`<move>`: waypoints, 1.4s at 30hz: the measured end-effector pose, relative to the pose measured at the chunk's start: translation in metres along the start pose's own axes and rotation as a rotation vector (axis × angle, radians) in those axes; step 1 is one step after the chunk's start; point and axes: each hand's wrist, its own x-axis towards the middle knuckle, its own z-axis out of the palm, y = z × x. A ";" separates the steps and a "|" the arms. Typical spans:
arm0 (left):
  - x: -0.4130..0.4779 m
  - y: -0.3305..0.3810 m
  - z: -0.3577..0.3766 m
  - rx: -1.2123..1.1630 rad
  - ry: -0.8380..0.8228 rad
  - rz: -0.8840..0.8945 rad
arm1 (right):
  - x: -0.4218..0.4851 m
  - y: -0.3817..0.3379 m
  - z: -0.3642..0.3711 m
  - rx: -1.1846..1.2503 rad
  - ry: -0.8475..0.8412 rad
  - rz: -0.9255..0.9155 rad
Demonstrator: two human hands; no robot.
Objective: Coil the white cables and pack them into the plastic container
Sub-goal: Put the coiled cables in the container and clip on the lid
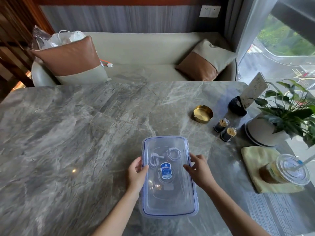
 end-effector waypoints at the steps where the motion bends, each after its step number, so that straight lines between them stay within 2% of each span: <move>1: 0.001 0.000 -0.001 0.001 -0.008 -0.007 | 0.001 0.001 0.001 0.002 -0.005 0.008; 11: 0.010 -0.008 -0.005 0.051 -0.099 -0.120 | 0.011 0.008 -0.001 0.037 -0.048 0.033; 14: 0.015 -0.012 -0.006 0.077 -0.098 -0.148 | 0.014 0.011 -0.002 0.127 -0.073 0.062; 17: 0.021 -0.016 -0.009 0.099 -0.099 -0.198 | 0.014 0.013 -0.004 0.324 -0.103 0.249; 20: 0.024 -0.020 -0.012 0.070 -0.191 -0.317 | 0.010 0.019 -0.010 0.538 -0.263 0.504; 22: 0.022 -0.019 -0.014 0.024 -0.265 -0.364 | 0.009 0.022 -0.013 0.665 -0.400 0.499; 23: 0.022 -0.018 -0.014 0.010 -0.271 -0.356 | 0.009 0.023 -0.014 0.676 -0.415 0.464; 27: 0.019 -0.020 -0.010 0.010 -0.161 -0.213 | 0.009 0.023 -0.009 0.623 -0.232 0.396; 30: 0.007 -0.023 0.002 0.103 -0.072 -0.106 | 0.005 0.023 0.004 0.588 -0.079 0.312; 33: 0.001 -0.026 0.013 0.063 -0.005 -0.042 | -0.002 0.019 0.020 0.532 0.043 0.274; 38: 0.002 -0.030 0.022 0.122 0.089 0.002 | -0.003 0.006 0.033 0.384 0.194 0.273; 42: 0.000 -0.032 0.023 0.187 0.143 0.079 | -0.006 0.004 0.037 0.282 0.239 0.302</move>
